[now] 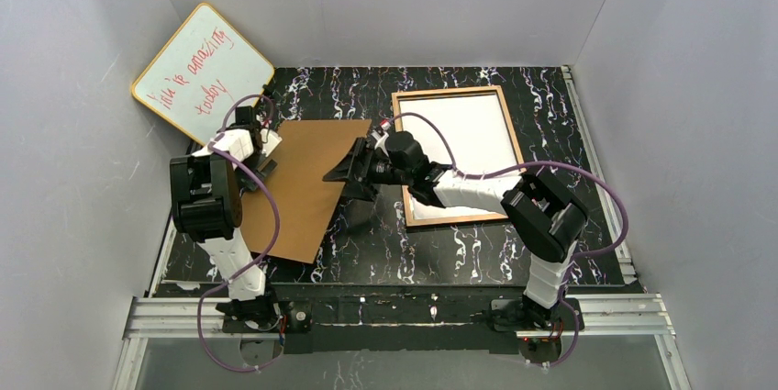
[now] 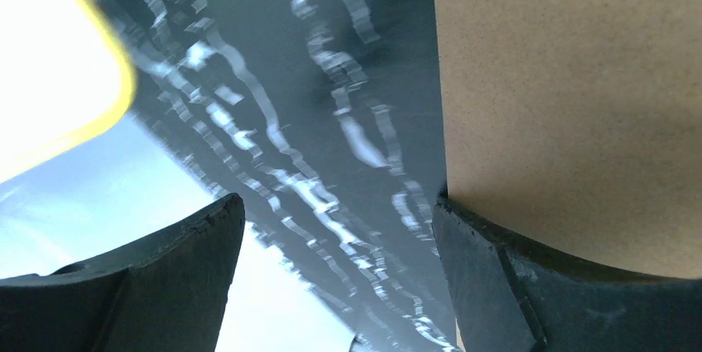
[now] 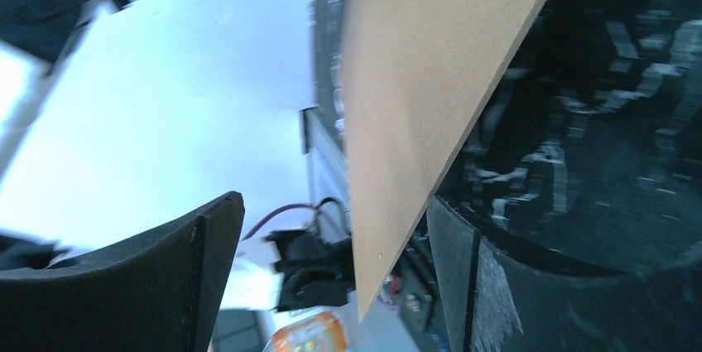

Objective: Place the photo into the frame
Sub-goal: Turn over the photo frame item at the center of the board.

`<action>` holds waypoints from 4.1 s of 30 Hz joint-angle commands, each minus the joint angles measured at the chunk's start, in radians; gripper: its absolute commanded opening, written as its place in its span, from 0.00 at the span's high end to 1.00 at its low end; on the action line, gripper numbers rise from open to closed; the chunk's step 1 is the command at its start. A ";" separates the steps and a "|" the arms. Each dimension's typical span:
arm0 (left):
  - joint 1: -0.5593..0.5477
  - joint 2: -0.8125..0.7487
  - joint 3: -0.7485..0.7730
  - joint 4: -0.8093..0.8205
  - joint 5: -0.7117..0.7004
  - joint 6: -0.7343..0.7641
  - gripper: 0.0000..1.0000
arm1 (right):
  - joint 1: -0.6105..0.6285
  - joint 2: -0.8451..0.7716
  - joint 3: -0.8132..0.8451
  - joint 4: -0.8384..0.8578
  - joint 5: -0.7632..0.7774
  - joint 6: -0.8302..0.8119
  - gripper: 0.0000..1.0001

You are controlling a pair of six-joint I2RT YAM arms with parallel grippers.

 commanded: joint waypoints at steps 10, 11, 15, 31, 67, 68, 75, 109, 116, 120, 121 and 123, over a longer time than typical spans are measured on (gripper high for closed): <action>-0.053 0.060 0.013 -0.328 0.601 -0.101 0.18 | 0.008 0.012 0.036 0.444 -0.099 0.105 0.19; -0.053 0.056 0.017 -0.322 0.593 -0.106 0.18 | 0.007 -0.013 0.032 0.384 -0.084 0.085 0.20; -0.052 0.014 0.022 -0.293 0.567 -0.111 0.16 | 0.005 -0.144 0.053 -0.011 0.022 -0.058 0.26; -0.053 -0.221 0.161 -0.339 0.649 -0.097 0.02 | -0.013 -0.115 0.276 -0.621 0.139 -0.213 0.89; -0.060 -1.152 -0.018 -0.457 1.190 0.703 0.13 | -0.132 -0.154 0.382 -0.337 0.035 0.409 0.99; -0.059 -1.147 -0.022 -0.457 1.185 0.719 0.14 | -0.128 -0.155 0.380 -0.331 0.034 0.414 0.99; -0.060 -1.123 -0.063 -0.451 1.133 0.829 0.37 | -0.111 -0.190 0.301 -0.262 0.043 0.472 0.99; -0.060 -0.684 0.574 -0.846 1.298 0.697 1.00 | -0.382 -0.443 0.400 -0.666 -0.454 -1.139 0.18; -0.068 -0.669 0.616 -0.932 1.310 0.717 1.00 | -0.345 -0.475 0.296 -0.538 -0.547 -1.424 0.13; -0.071 -0.672 0.617 -0.941 1.306 0.730 1.00 | -0.231 -0.449 0.282 -0.555 -0.457 -1.579 0.13; -0.072 -0.671 0.619 -0.942 1.306 0.731 1.00 | -0.205 -0.442 0.283 -0.567 -0.417 -1.625 0.12; -0.074 -0.667 0.622 -0.942 1.306 0.732 1.00 | -0.166 -0.428 0.283 -0.563 -0.387 -1.687 0.11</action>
